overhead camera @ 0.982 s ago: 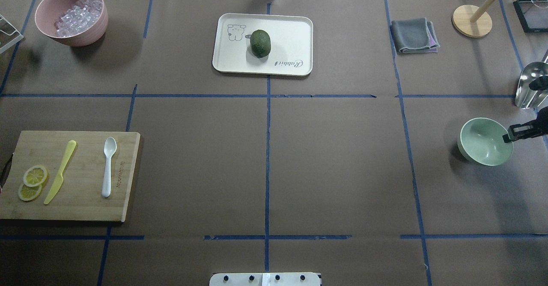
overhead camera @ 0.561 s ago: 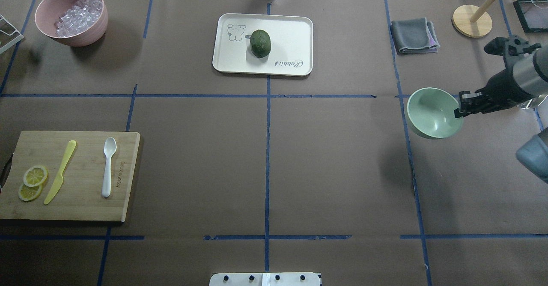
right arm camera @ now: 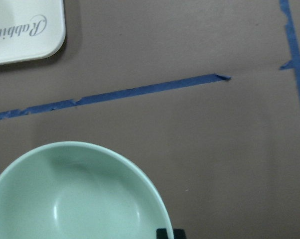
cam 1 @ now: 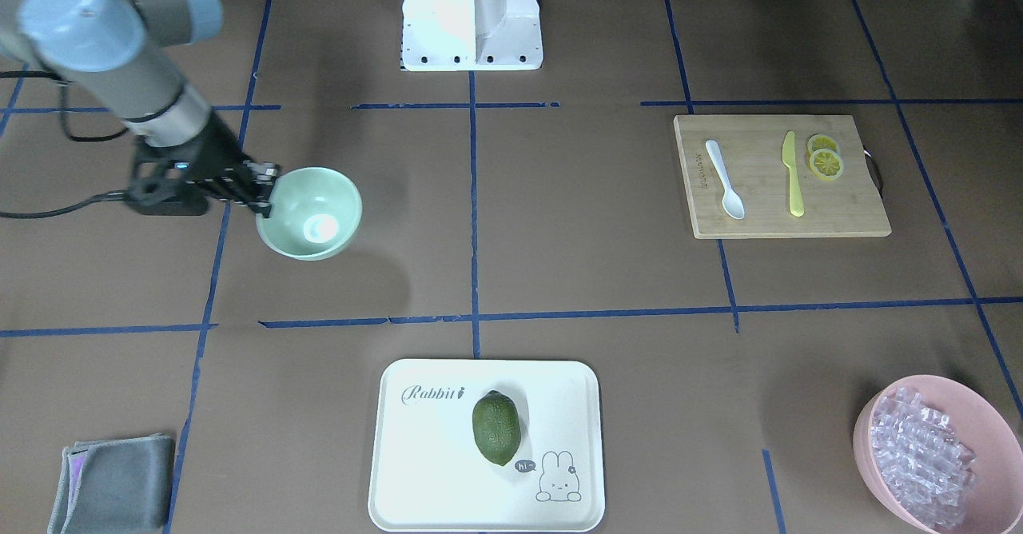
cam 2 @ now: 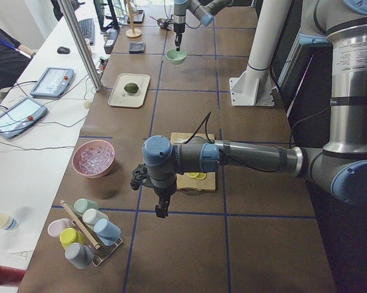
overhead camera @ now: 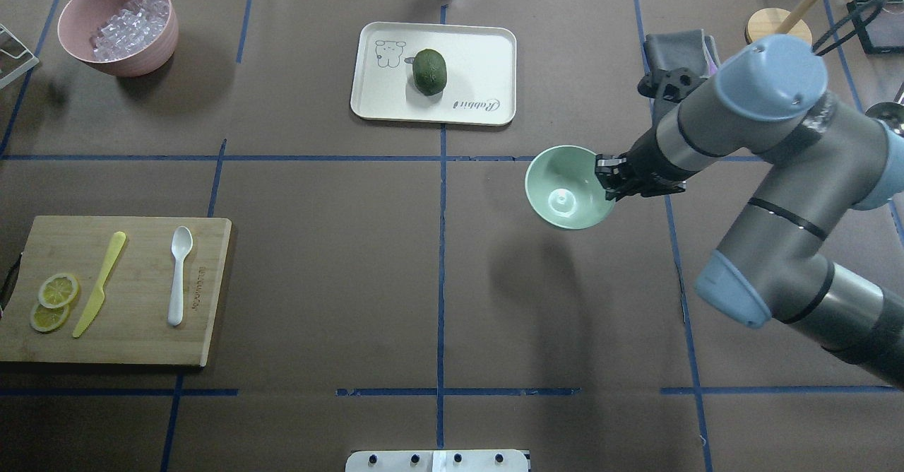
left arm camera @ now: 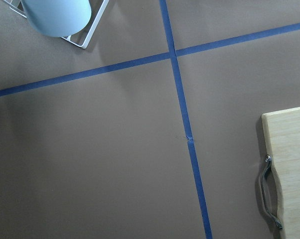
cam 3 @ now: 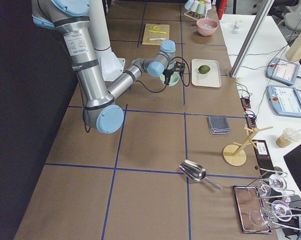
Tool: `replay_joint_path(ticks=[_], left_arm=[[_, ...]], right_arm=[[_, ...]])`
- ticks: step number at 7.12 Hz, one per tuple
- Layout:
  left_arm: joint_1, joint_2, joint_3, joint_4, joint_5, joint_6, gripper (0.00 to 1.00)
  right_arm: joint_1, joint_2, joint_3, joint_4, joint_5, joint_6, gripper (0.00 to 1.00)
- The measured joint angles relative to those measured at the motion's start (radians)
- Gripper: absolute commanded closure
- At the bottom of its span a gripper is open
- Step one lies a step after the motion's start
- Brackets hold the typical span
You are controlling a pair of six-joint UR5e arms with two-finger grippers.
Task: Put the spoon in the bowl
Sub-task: 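Carry the bowl with the right gripper toward the table center and lower it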
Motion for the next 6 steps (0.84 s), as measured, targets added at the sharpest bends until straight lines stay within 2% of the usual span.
replay_joint_path(ticks=[3,6], left_arm=[[0.005,0.0,0.0,0.001,0.0,0.0,0.0],[0.008,0.0,0.0,0.001,-0.001,0.0,0.0]], right_arm=[[-0.159,0.169,-0.103,-0.031,-0.158,0.197,1.0],[-0.203,0.278,-0.235,-0.026,-0.205,0.271,1.0]])
